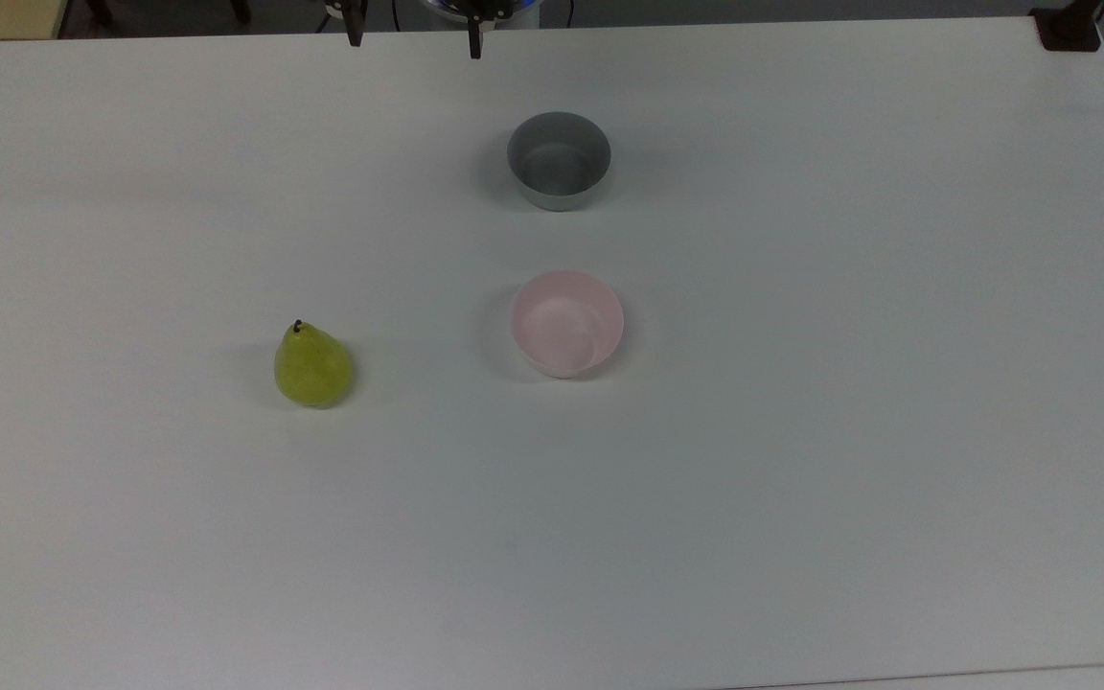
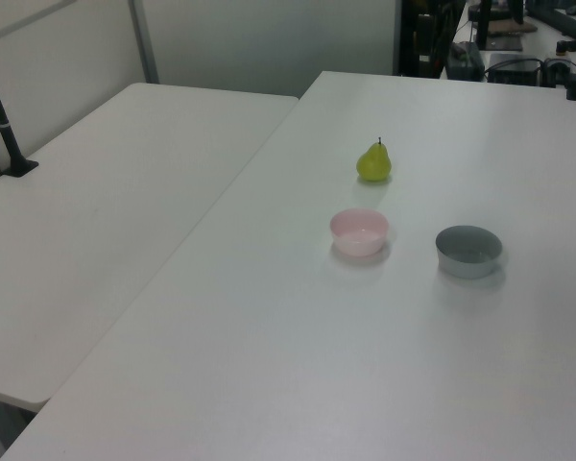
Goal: Place the pear in the bowl
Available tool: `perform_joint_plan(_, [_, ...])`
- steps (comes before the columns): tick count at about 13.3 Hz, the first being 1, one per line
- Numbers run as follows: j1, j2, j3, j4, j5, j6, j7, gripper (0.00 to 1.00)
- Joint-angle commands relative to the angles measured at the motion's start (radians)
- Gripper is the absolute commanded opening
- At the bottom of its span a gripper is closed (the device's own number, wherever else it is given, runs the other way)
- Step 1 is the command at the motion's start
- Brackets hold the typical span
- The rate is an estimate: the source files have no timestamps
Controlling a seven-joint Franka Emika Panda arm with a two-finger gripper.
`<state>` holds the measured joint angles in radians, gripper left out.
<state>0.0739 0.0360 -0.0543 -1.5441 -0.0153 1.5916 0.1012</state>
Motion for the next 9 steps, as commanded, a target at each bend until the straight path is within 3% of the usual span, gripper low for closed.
perform_joint_plan(1, [0.02, -0.01, -0.024, -0.016, 0.008, -0.012, -0.02, 1.0])
perform_joint_plan(9, [0.02, -0.005, -0.024, -0.013, 0.006, -0.005, -0.021, 1.0])
